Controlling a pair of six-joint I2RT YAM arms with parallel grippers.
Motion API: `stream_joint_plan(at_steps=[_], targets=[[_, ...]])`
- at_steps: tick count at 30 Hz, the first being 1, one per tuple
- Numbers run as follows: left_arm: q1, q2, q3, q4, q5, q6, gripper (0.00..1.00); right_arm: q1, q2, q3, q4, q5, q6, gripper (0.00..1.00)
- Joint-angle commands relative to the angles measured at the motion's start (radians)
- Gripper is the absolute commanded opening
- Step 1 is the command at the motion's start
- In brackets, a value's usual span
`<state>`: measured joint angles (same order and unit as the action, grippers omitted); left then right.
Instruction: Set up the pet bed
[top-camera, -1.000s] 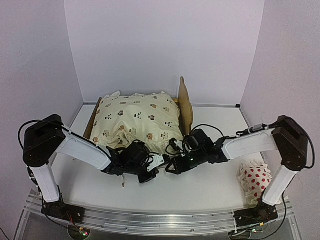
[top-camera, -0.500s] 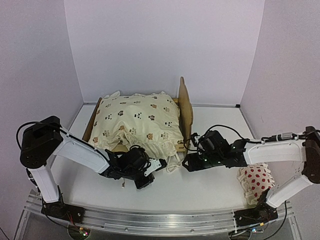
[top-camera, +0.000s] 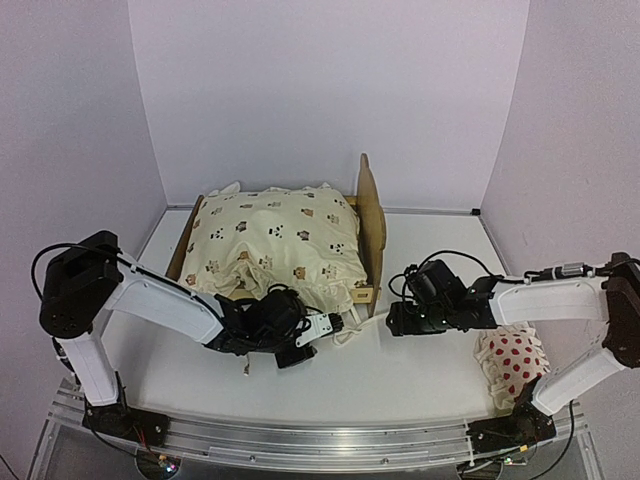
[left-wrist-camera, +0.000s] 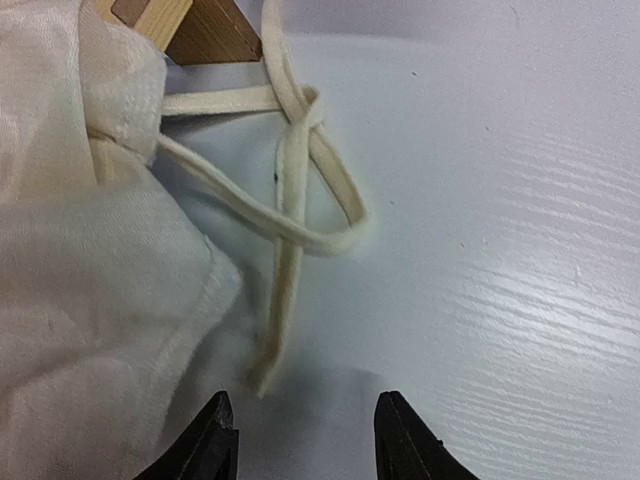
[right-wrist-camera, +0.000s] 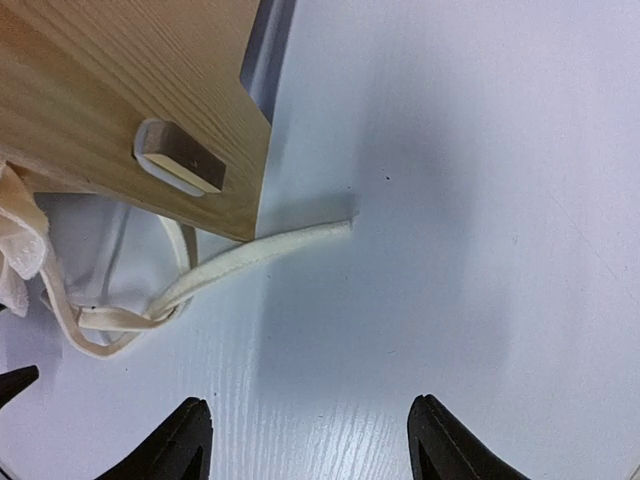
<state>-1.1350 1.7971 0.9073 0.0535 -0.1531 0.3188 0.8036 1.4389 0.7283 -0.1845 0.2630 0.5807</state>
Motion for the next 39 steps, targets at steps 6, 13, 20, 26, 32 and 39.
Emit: stream_joint_plan(at_steps=[6, 13, 20, 26, 32, 39], targets=[[0.094, 0.123, 0.161, -0.012, 0.142, 0.126, 0.48, -0.019, -0.06, -0.04, 0.0, 0.009, -0.013, 0.68], [0.11, 0.195, 0.239, -0.047, 0.256, 0.158, 0.49, -0.031, -0.09, -0.068, 0.006, 0.004, -0.022, 0.68], [0.112, 0.25, 0.287, -0.057, 0.302, 0.164, 0.41, -0.043, -0.098, -0.081, 0.011, -0.014, -0.023, 0.68], [0.113, 0.278, 0.304, -0.087, 0.294, 0.172, 0.12, -0.051, -0.105, -0.092, 0.014, -0.023, -0.024, 0.67], [0.114, 0.256, 0.275, -0.085, 0.303, 0.149, 0.0, -0.057, -0.098, -0.091, 0.023, -0.034, -0.019, 0.67], [0.109, 0.187, 0.196, -0.064, 0.323, 0.046, 0.0, -0.061, -0.06, -0.075, 0.09, -0.018, 0.054, 0.68]])
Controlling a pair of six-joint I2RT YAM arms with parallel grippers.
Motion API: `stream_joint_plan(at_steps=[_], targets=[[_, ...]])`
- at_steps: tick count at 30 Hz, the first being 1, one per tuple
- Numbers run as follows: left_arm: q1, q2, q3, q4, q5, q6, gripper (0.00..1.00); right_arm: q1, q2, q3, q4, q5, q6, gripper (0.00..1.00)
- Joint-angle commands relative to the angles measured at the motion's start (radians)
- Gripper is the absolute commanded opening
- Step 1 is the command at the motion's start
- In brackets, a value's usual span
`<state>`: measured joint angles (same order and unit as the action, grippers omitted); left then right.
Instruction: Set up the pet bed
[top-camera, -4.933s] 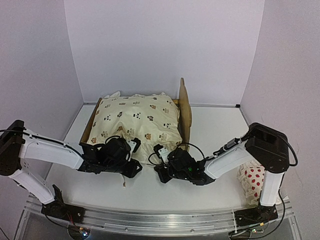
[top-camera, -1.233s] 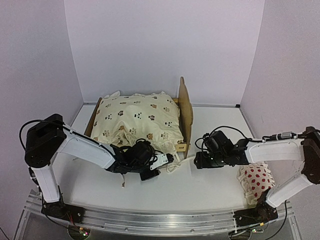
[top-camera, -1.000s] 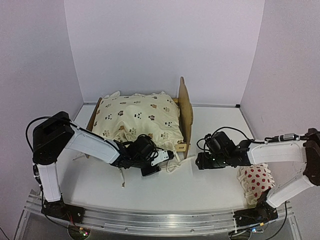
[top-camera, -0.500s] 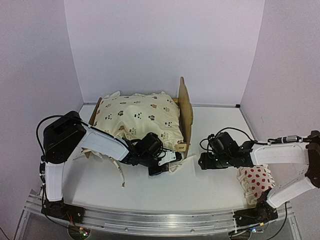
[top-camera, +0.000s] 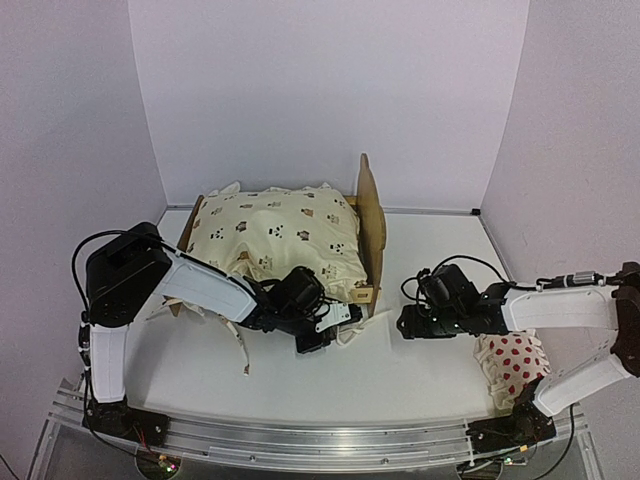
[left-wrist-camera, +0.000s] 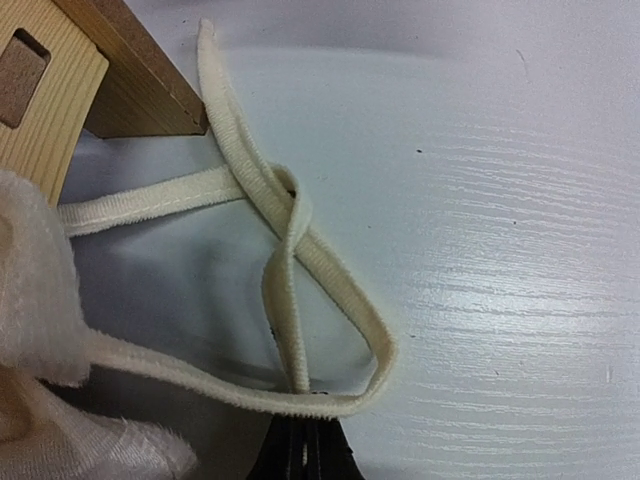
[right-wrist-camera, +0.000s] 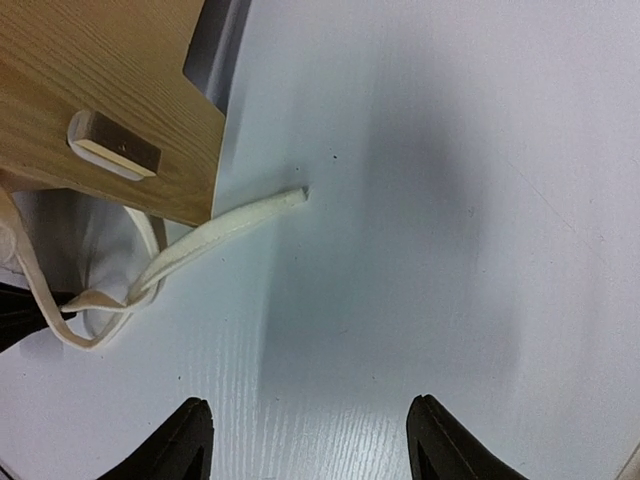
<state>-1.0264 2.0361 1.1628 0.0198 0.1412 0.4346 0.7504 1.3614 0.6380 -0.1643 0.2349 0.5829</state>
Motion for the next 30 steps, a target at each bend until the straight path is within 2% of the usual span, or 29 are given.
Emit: stream_joint_plan(at_steps=[1, 9, 15, 21, 26, 30], targets=[[-0.001, -0.066, -0.08, -0.025, 0.031, -0.079, 0.0, -0.011, 0.032, 0.019, 0.088, 0.01, 0.066, 0.68], [-0.004, -0.113, -0.168, 0.051, 0.04, -0.137, 0.0, -0.056, 0.187, 0.075, 0.211, -0.092, 0.136, 0.67], [-0.004, -0.097, -0.163, 0.065, 0.029, -0.137, 0.0, -0.075, 0.294, 0.106, 0.314, -0.219, 0.134, 0.64], [-0.004, -0.09, -0.157, 0.07, 0.031, -0.122, 0.0, -0.077, 0.368, 0.139, 0.344, -0.249, 0.118, 0.62], [-0.004, -0.084, -0.159, 0.071, 0.035, -0.121, 0.0, -0.076, 0.419, 0.15, 0.347, -0.242, 0.118, 0.56], [-0.004, -0.084, -0.16, 0.073, 0.038, -0.122, 0.0, -0.077, 0.436, 0.143, 0.347, -0.224, 0.115, 0.44]])
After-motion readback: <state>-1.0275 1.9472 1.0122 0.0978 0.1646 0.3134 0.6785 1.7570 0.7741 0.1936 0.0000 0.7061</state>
